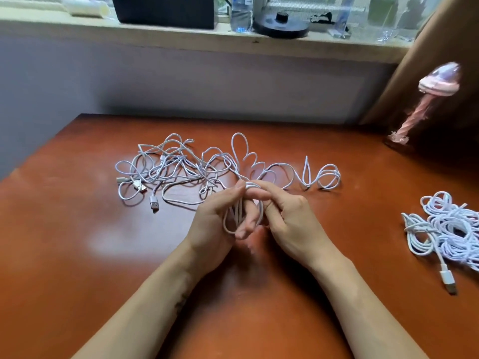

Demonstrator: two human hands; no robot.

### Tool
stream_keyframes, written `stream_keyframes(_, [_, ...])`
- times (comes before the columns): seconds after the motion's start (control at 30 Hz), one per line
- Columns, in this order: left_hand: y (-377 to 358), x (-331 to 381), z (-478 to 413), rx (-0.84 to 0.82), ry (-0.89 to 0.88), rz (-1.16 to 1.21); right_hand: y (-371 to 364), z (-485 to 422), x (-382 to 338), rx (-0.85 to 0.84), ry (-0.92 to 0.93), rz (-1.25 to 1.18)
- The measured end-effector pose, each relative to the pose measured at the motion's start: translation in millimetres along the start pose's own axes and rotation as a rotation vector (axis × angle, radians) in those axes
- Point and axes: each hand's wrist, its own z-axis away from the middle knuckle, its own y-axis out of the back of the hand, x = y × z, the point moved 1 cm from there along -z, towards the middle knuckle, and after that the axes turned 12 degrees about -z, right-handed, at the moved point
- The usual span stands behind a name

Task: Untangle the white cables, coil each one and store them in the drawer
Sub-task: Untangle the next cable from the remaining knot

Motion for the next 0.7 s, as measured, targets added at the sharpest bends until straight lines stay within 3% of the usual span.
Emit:
stream_keyframes(0.2, [-2, 5, -1, 0.120, 0.047, 0.237, -9, 4, 1, -0.127, -0.041, 0.015])
stream_keyframes(0.37, [6, 8, -1, 0.167, 0.060, 0.385, -15, 4, -2, -0.088, 0.045, 0.080])
stream_keyframes(0.5, [9, 6, -2, 0.133, 0.053, 0.415, -17, 4, 5, -0.091, 0.060, 0.204])
stream_keyframes(0.7, [5, 12, 3, 0.128, 0.010, 0.312, -15, 4, -8, -0.148, 0.053, 0.185])
